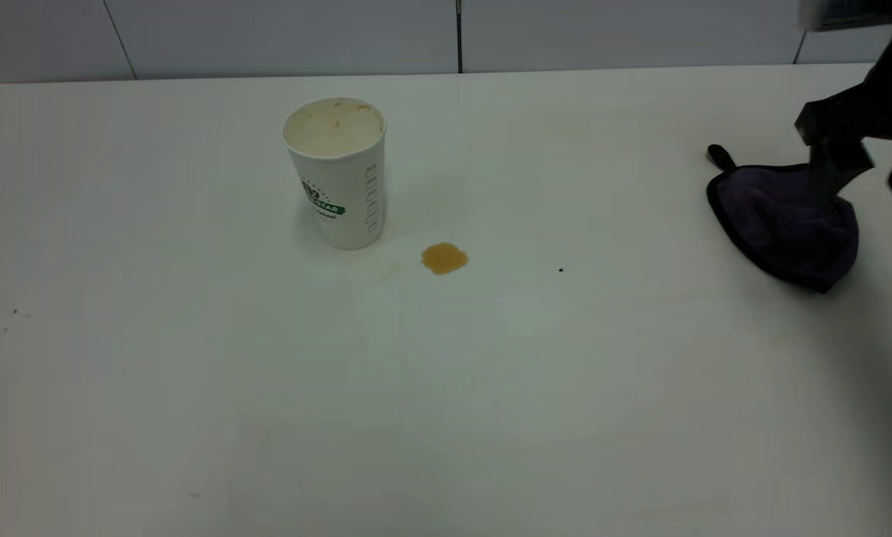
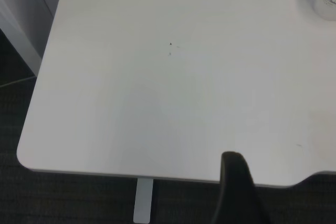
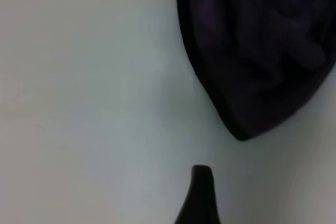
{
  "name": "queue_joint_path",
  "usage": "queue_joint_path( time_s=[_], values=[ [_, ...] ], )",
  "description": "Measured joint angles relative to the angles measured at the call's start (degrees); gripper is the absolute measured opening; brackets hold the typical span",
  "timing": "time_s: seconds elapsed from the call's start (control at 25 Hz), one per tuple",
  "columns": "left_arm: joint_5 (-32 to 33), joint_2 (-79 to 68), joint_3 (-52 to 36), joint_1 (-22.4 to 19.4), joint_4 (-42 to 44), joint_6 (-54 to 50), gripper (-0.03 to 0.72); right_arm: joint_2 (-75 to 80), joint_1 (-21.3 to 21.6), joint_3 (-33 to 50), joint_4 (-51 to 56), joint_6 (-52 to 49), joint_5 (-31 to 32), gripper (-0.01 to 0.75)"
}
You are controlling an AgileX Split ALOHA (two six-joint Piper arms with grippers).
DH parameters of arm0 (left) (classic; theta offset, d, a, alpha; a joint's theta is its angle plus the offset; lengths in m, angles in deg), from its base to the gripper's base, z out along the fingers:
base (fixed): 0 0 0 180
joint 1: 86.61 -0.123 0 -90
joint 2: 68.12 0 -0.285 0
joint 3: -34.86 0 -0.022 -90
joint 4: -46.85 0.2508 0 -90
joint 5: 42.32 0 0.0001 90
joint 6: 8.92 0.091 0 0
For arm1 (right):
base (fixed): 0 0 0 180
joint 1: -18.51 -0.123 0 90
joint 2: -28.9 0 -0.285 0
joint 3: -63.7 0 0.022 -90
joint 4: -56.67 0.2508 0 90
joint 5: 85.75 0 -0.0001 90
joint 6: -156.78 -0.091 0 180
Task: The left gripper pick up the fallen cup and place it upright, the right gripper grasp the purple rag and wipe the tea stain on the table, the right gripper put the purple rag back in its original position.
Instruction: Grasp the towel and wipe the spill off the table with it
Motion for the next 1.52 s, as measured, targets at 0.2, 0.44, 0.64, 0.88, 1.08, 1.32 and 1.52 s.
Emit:
queue_joint_path(
  time_s=[0.2, 0.44, 0.64, 0.88, 1.08, 1.32, 1.52],
  values=[
    [0.0, 0.0, 0.0, 0.0, 0.0, 0.0, 0.487, 8.9, -0.1, -8.1, 0.0, 0.3, 0.4, 0.711],
    [0.0, 0.0, 0.0, 0.0, 0.0, 0.0, 0.487, 16.8, -0.1, -16.9, -1.9, 0.8, 2.2, 0.701],
    [0.0, 0.0, 0.0, 0.0, 0.0, 0.0, 0.487, 21.0, 0.8, -21.8, -3.8, 0.7, 4.0, 0.691],
    [0.0, 0.0, 0.0, 0.0, 0.0, 0.0, 0.487, 23.6, 2.0, -24.2, -4.1, 0.7, 5.8, 0.604],
    [0.0, 0.0, 0.0, 0.0, 0.0, 0.0, 0.487, 24.0, 2.1, -24.5, -2.8, 0.7, 5.8, 0.345],
    [0.0, 0.0, 0.0, 0.0, 0.0, 0.0, 0.487, 24.0, 0.9, -24.6, -0.5, 2.6, 5.8, 0.079],
    [0.0, 0.0, 0.0, 0.0, 0.0, 0.0, 0.487, 24.0, -4.8, -24.6, 0.0, 2.9, 5.8, 0.079]
  ],
)
